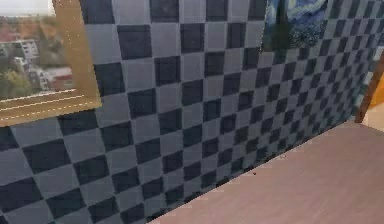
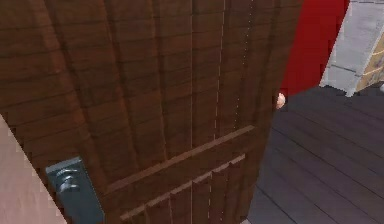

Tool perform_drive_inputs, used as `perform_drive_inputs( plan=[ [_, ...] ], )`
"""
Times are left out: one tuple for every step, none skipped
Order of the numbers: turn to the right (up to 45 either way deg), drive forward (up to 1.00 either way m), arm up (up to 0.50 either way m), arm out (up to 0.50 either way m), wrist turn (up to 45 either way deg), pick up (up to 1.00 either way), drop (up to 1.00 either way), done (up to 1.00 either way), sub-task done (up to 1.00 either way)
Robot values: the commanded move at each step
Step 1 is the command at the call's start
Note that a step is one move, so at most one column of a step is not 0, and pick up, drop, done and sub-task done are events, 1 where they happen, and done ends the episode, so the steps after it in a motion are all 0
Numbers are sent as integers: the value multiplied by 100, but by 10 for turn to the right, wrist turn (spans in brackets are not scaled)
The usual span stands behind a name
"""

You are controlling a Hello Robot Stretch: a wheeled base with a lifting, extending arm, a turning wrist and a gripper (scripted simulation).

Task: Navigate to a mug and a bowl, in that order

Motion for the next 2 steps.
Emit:
perform_drive_inputs(
  plan=[
    [0, 45, 0, 0, 0, 0, 0, 0, 0],
    [450, 0, 0, 0, 0, 0, 0, 0, 0]
  ],
)
